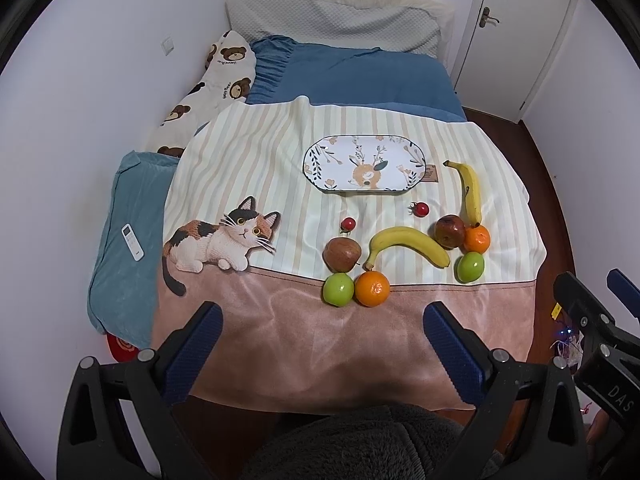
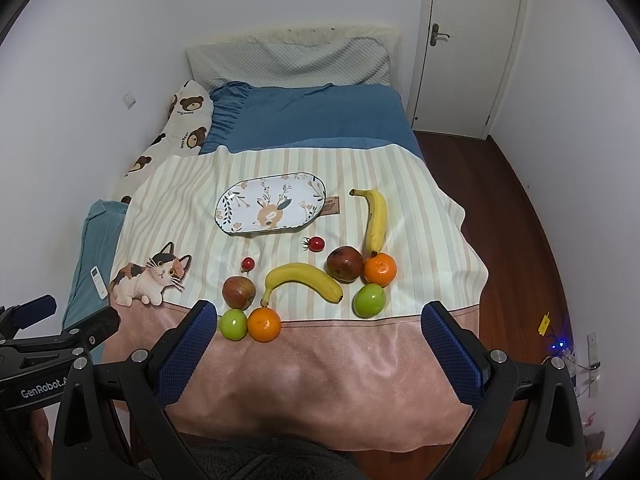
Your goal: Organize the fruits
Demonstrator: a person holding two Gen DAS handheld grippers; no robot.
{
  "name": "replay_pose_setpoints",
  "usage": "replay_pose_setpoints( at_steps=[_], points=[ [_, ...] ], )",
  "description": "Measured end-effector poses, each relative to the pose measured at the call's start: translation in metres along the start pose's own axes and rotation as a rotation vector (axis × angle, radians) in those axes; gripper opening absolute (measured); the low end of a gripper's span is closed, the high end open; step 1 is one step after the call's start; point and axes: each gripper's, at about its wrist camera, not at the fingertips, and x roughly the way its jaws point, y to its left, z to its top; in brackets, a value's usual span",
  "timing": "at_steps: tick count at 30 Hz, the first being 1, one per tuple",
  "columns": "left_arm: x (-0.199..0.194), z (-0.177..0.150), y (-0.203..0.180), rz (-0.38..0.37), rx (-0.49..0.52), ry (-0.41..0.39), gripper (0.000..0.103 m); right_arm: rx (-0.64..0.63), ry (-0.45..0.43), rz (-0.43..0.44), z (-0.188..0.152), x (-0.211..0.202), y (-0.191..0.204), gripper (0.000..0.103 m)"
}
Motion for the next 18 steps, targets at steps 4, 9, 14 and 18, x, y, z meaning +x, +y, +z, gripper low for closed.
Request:
replay_pose_setpoints(
  at_steps=[4,9,14,18],
  points=[
    [0.0,0.0,0.0,0.0,0.0,-0.002,0.103,-0.001,-0.002,-0.001,0.0,-0.001,0.0,0.103],
    [0.0,0.0,0.0,0.0,-0.001,-0.004,0.103,-0.001,-0.003,-0.001,-0.001,-0.001,0.0,0.103],
    [-0.007,0.01,0.003,0.0,0.002,-0.003,0.103,0.0,-0.003,0.0,-0.001,-0.001,0.0,0.103],
    [-0.007,0.01,0.003,-0.001,0.001,-0.005,0.103,0.002,-0.002,0.003,-0.001,-0.001,0.0,0.103]
  ],
)
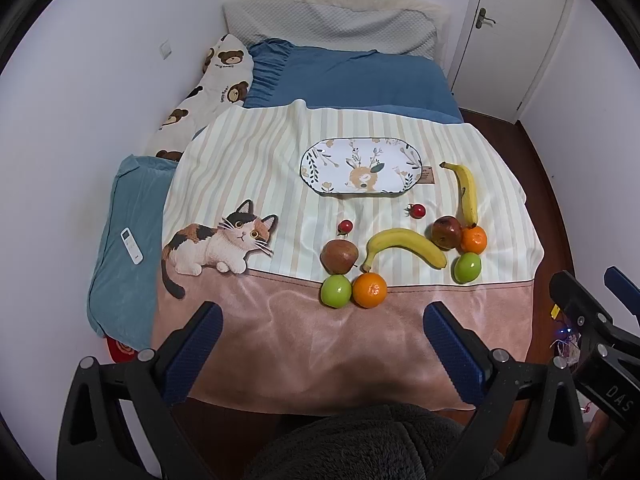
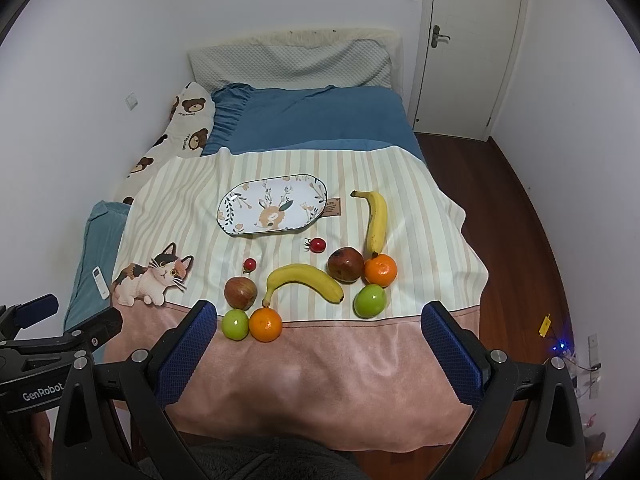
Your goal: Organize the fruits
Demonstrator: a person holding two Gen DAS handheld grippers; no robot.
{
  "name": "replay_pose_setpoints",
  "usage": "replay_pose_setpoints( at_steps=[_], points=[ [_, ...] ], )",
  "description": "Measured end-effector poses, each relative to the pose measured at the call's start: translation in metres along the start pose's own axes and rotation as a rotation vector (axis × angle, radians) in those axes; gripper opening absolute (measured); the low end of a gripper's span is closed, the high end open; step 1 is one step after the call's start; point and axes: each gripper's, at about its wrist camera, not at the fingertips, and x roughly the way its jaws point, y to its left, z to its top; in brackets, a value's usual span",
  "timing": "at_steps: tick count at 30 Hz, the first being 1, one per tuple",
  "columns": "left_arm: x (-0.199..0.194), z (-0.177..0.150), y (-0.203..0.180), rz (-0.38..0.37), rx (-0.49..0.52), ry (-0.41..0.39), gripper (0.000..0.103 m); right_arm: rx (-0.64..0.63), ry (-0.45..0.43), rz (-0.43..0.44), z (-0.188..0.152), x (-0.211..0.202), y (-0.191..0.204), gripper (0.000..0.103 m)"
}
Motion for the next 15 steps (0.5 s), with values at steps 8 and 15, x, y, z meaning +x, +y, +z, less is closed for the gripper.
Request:
replay_pose_setpoints(
  at_steps=[8,15],
  points=[
    [0.0,0.001,0.0,-0.001,-0.001,-0.001,0.103,0.006,0.007,0.006,0.003,0.003,0.004,0.103],
    [0.042,0.034,-0.011,-0.088,-0.065,0.097,0.103,0.066,0.015,0.031,0.014,0.032,-0.02,0.103]
  ],
)
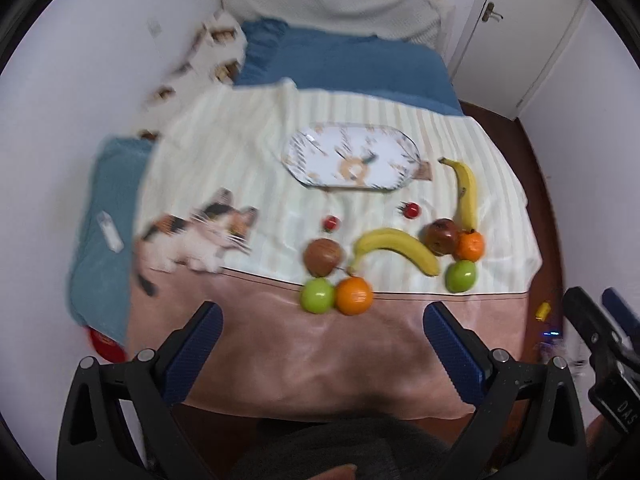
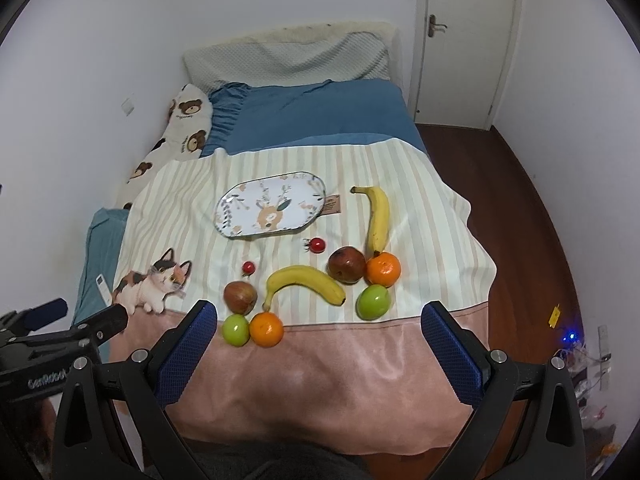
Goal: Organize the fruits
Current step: 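Grasp the curved banana with the left tool while the right tool grasps the upright banana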
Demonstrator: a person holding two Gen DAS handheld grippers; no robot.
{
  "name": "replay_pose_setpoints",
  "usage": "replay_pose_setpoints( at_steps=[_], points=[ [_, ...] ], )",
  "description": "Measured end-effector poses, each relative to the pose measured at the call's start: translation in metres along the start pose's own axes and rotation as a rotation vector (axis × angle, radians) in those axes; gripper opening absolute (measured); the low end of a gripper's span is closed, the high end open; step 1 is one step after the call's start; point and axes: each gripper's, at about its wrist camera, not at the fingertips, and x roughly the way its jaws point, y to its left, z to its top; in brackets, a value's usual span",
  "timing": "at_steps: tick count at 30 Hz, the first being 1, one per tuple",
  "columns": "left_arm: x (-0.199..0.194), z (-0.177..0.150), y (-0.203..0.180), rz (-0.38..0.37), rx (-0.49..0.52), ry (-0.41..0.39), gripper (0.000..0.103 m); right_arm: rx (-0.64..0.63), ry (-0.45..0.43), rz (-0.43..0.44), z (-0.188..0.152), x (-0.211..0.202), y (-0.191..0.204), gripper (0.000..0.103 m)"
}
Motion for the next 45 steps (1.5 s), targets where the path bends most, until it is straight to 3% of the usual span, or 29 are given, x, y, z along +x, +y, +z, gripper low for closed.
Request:
replay_pose_setpoints(
  at_steps=[6,10,14,16,19,23,25,28,32,39,45],
  points=[
    [0.102,0.037,-0.021,-0.108,-0.097,0.177,0.103,0.083,0.04,0.012,0.025,0.079,-0.047,0.103],
    [0.185,0.051,-0.035,-0.24,-0.245,0.362,0.101,0.103,0.117,0.011,0.044,0.152,-0.078,0.102],
    [0.259,0.052,-0.047,-0.327,-0.422,0.503,0.095,0.101,0.196,0.022,0.064,0.222,-0.104,0.095],
    [0.284,0.05,-0.049,-0.353,-0.496,0.547,0.087,0.097,0.227,0.02,0.075,0.253,-0.111,0.091],
    [0.313,0.05,-0.056,-0.37,-0.587,0.578,0.086,0.103,0.277,0.028,0.091,0.299,-0.118,0.085],
    [0.34,0.055,-0.067,-0.351,-0.646,0.556,0.079,0.115,0.324,0.033,0.11,0.347,-0.125,0.077],
    [0.349,0.06,-0.071,-0.322,-0.637,0.54,0.053,0.125,0.346,0.035,0.119,0.369,-0.125,0.072],
    [0.36,0.059,-0.079,-0.282,-0.61,0.537,0.043,0.12,0.398,0.036,0.129,0.405,-0.124,0.062],
    [0.357,0.062,-0.093,-0.261,-0.524,0.498,0.042,0.01,0.451,-0.042,0.131,0.434,-0.111,0.039],
    [0.348,0.058,-0.132,-0.168,-0.28,0.491,0.04,-0.129,0.483,-0.035,0.12,0.418,-0.118,0.039],
    [0.387,0.048,-0.158,-0.142,-0.281,0.488,0.043,-0.171,0.525,-0.061,0.102,0.416,-0.128,0.039]
  ],
)
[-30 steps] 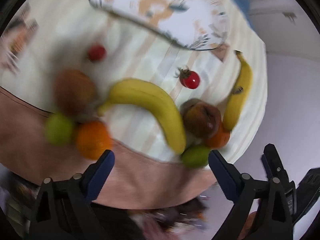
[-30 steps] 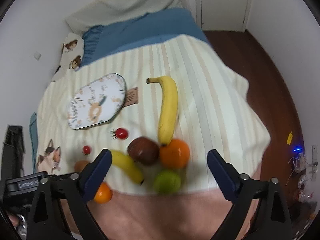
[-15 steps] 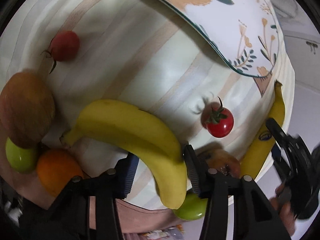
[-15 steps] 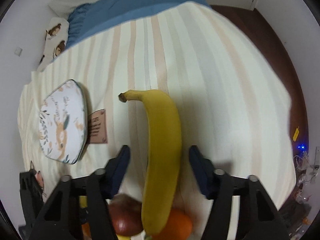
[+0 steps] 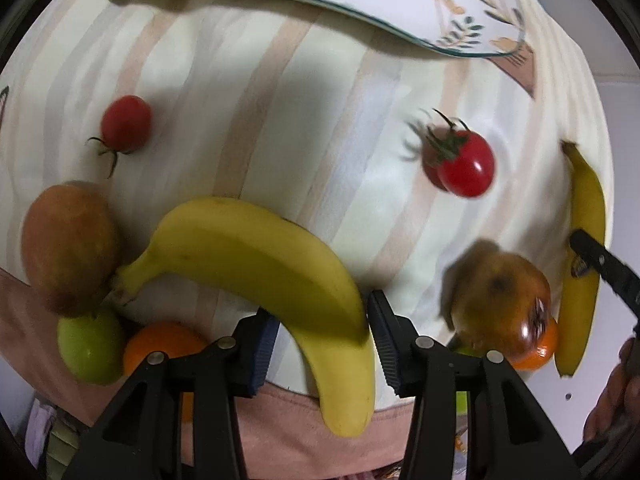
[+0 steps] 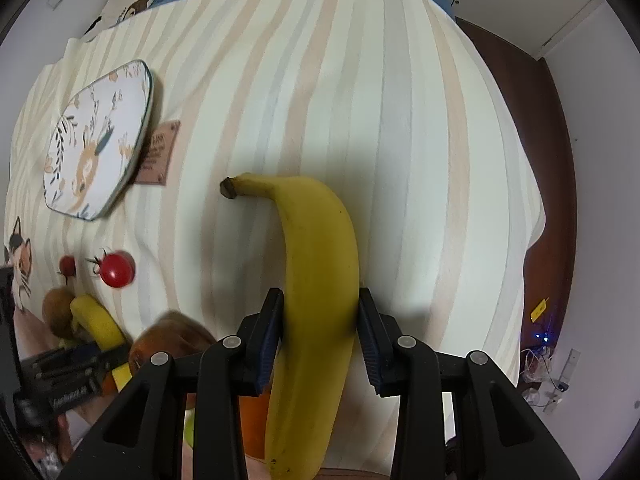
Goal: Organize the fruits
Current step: 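Grasp the curved banana with the left tool while the right tool grasps the upright banana, then carry both bananas onto the floral plate and open both tools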
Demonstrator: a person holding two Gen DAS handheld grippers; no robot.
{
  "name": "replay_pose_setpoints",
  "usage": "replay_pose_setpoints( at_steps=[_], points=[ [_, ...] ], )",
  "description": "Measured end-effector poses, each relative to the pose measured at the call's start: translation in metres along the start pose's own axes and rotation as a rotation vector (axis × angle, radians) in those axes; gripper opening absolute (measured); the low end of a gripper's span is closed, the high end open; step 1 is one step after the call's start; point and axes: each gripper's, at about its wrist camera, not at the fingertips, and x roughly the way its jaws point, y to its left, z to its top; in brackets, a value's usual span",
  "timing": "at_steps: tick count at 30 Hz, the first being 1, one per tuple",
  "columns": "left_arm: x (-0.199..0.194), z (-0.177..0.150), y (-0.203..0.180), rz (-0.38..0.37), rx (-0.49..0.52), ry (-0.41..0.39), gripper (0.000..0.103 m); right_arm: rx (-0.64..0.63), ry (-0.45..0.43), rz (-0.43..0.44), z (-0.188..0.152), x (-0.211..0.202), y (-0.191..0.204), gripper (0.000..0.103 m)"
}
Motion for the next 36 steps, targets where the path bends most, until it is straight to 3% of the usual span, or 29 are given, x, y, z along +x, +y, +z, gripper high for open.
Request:
replay_pose_setpoints(
  at_steps=[4,8,13,21,25,26,29,33,36],
  points=[
    [0.015,0.005,-0.012,0.014,0.006,-0.034,0.04,-0.001,-0.005,-0.044,0.0,0.017,0.006,0.04],
    [0.014,-0.012,-0.031,0.049,0.067,-0.084,0.038,0.003,-0.047,-0.061,-0.009,0.02,0.015,0.038],
    [0.016,-0.021,-0.064,0.072,0.132,-0.148,0.032,0.038,-0.097,-0.044,-0.036,0.007,0.021,0.038],
    [0.01,-0.022,-0.096,0.044,0.167,-0.212,0.031,0.084,-0.144,0.012,-0.042,-0.028,0.007,0.037],
    [-0.012,-0.014,-0.106,0.013,0.18,-0.259,0.031,0.077,-0.187,0.019,-0.038,-0.05,0.013,0.037],
    [-0.018,-0.015,-0.11,0.003,0.184,-0.27,0.031,0.078,-0.192,0.025,-0.024,-0.056,0.008,0.037],
    [-0.041,-0.013,-0.094,-0.035,0.196,-0.301,0.031,0.085,-0.225,0.061,-0.02,-0.074,0.012,0.037],
    [-0.156,-0.034,-0.038,-0.097,0.184,-0.302,0.032,0.12,-0.267,0.158,-0.013,-0.102,0.027,0.037],
    [-0.181,-0.011,-0.024,-0.135,0.144,-0.293,0.032,0.17,-0.275,0.263,-0.003,-0.113,0.042,0.037]
  ],
)
